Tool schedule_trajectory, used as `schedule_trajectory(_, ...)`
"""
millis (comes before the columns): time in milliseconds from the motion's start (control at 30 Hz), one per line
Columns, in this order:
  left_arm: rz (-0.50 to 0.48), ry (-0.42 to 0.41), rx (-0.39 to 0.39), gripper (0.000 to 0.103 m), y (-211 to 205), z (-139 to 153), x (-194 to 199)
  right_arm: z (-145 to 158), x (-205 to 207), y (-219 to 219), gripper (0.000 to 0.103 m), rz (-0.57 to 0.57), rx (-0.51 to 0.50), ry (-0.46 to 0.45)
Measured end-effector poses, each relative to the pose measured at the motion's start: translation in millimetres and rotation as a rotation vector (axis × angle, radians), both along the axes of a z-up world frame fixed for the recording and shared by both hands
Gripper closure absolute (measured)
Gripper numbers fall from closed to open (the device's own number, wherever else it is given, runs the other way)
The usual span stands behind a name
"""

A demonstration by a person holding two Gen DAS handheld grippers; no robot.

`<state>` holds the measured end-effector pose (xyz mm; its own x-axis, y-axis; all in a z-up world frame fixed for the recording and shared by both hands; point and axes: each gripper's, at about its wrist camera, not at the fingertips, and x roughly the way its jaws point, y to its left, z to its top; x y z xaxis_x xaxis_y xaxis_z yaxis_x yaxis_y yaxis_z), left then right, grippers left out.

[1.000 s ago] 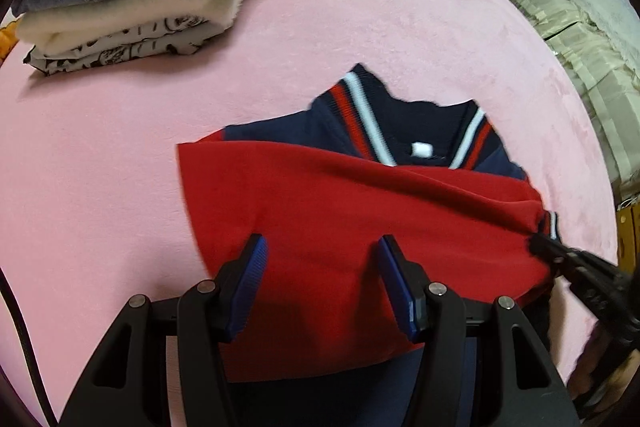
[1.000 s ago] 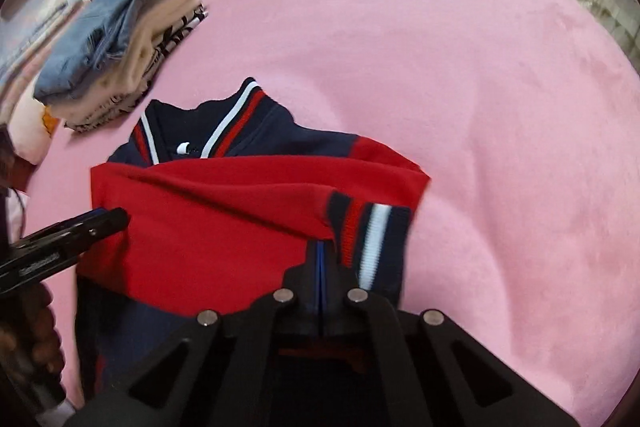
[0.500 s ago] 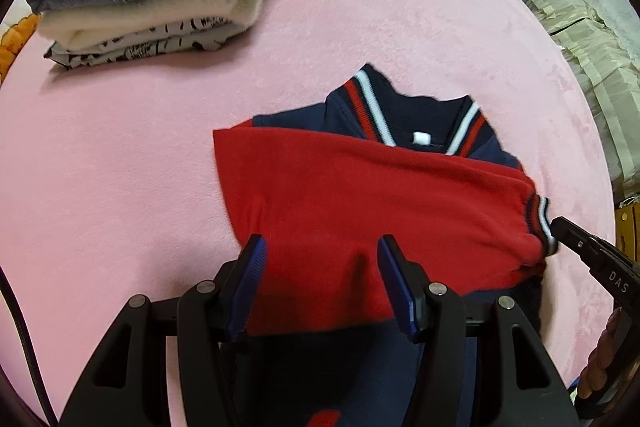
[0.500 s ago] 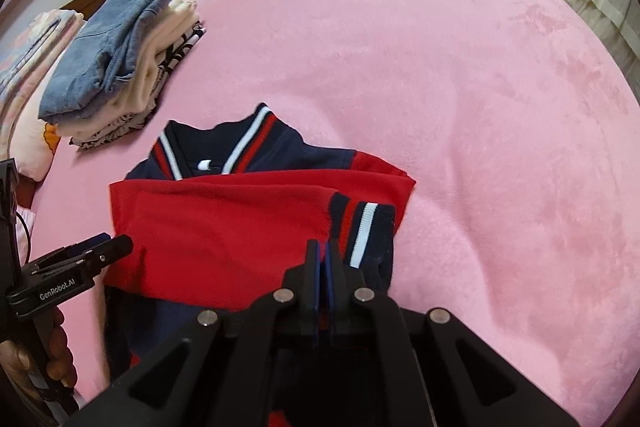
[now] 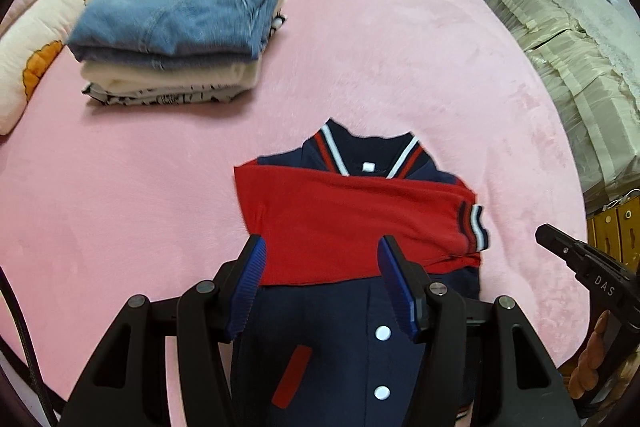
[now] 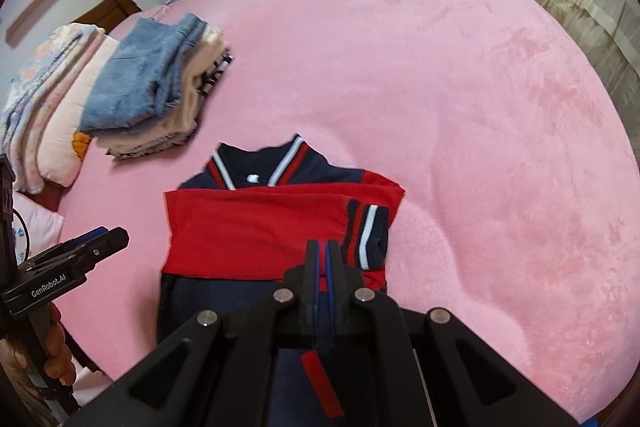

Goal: Fold large clothes
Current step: 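Lay the cuff flat on the folded sleeve and open the right gripper, then move both grippers to the striped hem of the navy jacket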

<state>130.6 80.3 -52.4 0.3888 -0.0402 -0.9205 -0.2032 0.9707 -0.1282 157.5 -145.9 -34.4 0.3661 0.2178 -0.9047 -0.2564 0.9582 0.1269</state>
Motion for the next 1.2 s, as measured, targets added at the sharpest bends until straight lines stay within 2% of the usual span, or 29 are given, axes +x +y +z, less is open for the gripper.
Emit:
schedule_trajectory(300, 0.04, -0.067, 0.048, 0.046, -9, 63, -26, 41, -18, 10, 0.1, 0.1, 0.029, -0.026)
schedule_trajectory(533, 0.096, -0.088, 0.07, 0.041, -13, 84, -54, 55, -35, 15, 0.1, 0.19, 0.038, -0.027)
schedule_trajectory(833, 0.137, -0.063, 0.086, 0.041, -15, 84, -94, 51, -55, 12, 0.099, 0.244, 0.04, 0.026)
schedule_trajectory(900, 0.135, -0.052, 0.079, 0.041, -14, 80, -105, 49, -61, 10, 0.08, 0.243, 0.033, 0.041)
schedule_trajectory(967, 0.124, -0.042, 0.077, 0.041, -13, 76, -114, 48, -68, 5, 0.072, 0.227, 0.024, 0.041)
schedule_trajectory(1200, 0.053, 0.034, 0.05, 0.041, -2, 44, -147, 46, -95, -16, 0.072, 0.133, -0.012, 0.032)
